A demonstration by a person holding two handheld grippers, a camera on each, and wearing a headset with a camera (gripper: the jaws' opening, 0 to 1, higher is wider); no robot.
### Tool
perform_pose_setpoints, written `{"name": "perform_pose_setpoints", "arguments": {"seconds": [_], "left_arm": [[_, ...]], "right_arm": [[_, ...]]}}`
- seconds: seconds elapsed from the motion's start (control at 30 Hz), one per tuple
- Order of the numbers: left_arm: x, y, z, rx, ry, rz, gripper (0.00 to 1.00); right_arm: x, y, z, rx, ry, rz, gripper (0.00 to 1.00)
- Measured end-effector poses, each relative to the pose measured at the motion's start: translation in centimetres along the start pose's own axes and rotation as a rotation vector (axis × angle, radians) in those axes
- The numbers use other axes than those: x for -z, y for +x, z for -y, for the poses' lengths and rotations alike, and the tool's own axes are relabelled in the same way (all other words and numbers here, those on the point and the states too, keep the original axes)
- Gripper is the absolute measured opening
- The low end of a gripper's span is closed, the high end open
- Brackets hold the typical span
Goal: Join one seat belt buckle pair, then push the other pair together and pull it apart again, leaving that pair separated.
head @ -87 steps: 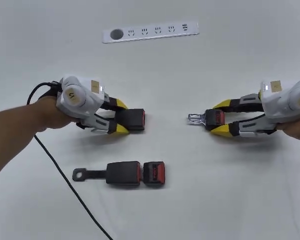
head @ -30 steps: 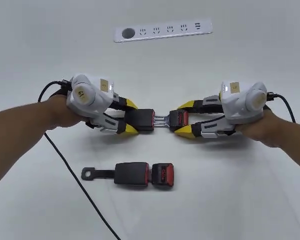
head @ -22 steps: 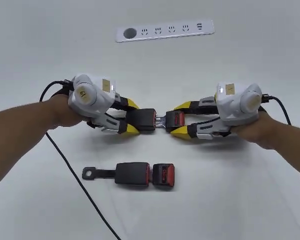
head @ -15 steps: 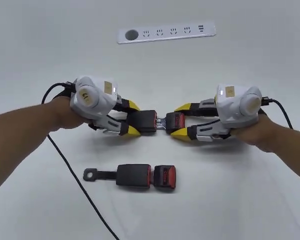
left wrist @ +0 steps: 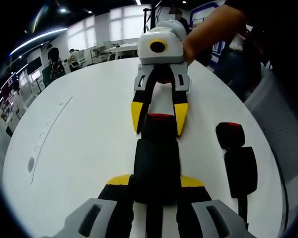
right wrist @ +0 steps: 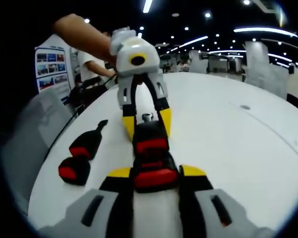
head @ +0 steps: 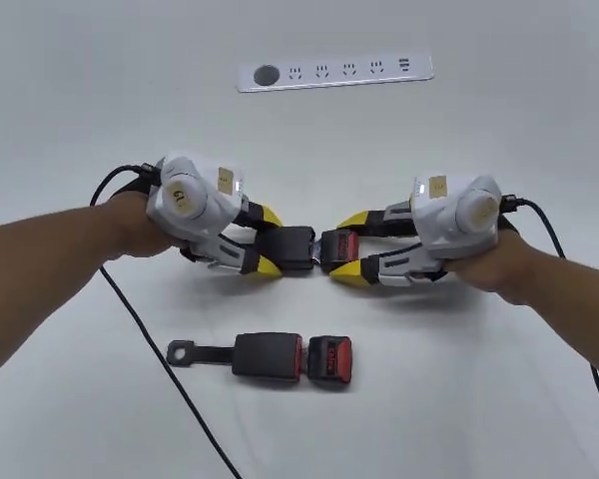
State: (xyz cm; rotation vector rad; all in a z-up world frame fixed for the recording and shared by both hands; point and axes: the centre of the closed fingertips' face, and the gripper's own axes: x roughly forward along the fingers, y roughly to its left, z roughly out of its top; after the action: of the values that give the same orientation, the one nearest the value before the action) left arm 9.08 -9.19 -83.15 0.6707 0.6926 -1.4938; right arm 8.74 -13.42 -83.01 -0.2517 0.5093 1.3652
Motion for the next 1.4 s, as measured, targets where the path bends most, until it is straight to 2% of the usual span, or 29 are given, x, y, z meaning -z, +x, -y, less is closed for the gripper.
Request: {"name": "perform_pose_setpoints", "arguments": {"seconds": [0.23,0.97,1.4], "left_arm": [[0.1,0.0,0.1,-0.001,-0.002,-0.01,0.33],[0.3,0.0,0.2,0.007,0.021,-0.025,0.34],[0.2,0.1,0.1,0.007,0.01,-0.011,0.34]], "right_arm": [[-0.2,0.7,-0.6,0.024,0.01,-0.025,0.35],[0.6,0.5,0.4,0.041,-0.027,-0.116,0.35],[0.8,0.0,0.7,0.048,-0.029,-0.124,0.35]]}}
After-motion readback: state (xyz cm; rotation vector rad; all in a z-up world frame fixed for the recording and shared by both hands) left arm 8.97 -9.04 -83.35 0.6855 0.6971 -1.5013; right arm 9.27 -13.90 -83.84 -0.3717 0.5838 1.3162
